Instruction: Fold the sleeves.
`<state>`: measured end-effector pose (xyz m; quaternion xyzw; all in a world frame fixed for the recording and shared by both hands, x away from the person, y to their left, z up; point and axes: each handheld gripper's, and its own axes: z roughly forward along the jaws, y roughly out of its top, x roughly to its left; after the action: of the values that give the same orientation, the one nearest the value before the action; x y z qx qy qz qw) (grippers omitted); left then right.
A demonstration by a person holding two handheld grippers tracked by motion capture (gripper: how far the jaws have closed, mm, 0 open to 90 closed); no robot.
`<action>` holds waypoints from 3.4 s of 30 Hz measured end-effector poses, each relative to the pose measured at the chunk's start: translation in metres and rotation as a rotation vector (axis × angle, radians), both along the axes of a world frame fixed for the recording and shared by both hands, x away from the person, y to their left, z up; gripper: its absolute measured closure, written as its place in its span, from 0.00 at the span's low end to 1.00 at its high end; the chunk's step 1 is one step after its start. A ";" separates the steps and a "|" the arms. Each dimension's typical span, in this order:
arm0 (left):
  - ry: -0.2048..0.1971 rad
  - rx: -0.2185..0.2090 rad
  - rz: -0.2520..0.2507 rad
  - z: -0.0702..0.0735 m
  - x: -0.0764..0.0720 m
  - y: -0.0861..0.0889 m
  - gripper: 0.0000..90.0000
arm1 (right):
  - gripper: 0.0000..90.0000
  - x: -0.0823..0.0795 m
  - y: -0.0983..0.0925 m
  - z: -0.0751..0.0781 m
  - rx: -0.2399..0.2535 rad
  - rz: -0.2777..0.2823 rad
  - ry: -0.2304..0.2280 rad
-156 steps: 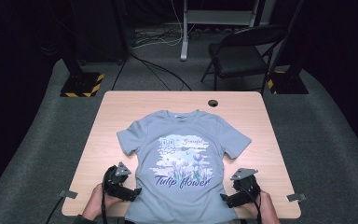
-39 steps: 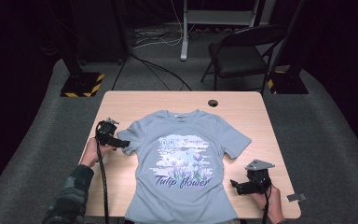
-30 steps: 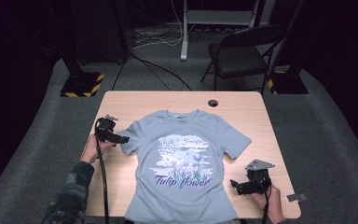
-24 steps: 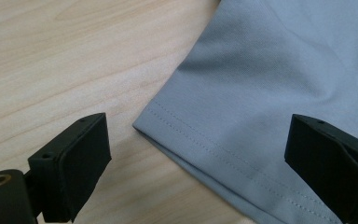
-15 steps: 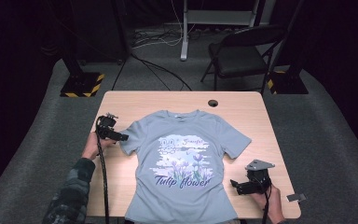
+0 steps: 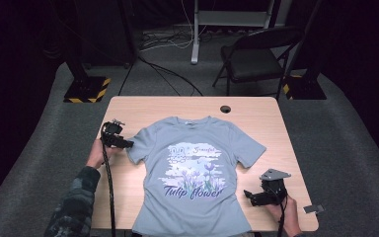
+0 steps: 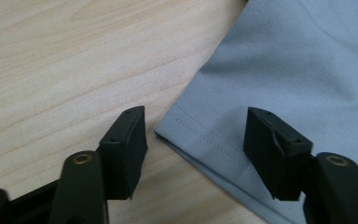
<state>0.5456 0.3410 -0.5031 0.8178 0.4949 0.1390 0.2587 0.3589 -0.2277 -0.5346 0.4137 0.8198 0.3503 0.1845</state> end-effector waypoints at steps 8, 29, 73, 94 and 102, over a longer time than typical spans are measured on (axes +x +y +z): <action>-0.009 0.004 0.003 0.001 -0.001 0.001 0.56 | 0.01 0.000 0.000 0.000 0.000 0.000 0.000; -0.015 -0.018 -0.002 0.001 -0.004 -0.001 0.80 | 0.02 0.000 0.000 0.000 0.000 0.001 -0.002; -0.099 -0.066 -0.093 0.039 -0.023 -0.035 0.93 | 0.02 0.000 0.000 0.000 0.001 0.000 -0.002; -0.108 -0.072 -0.205 0.060 -0.030 -0.078 0.93 | 0.02 0.000 0.000 0.000 0.001 0.000 -0.002; -0.102 -0.064 -0.247 0.064 -0.029 -0.095 0.92 | 0.02 0.000 0.000 0.000 0.002 0.001 -0.002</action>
<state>0.5166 0.2456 -0.4387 0.8557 0.3809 0.1316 0.3248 0.3590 -0.2279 -0.5345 0.4131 0.8195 0.3515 0.1848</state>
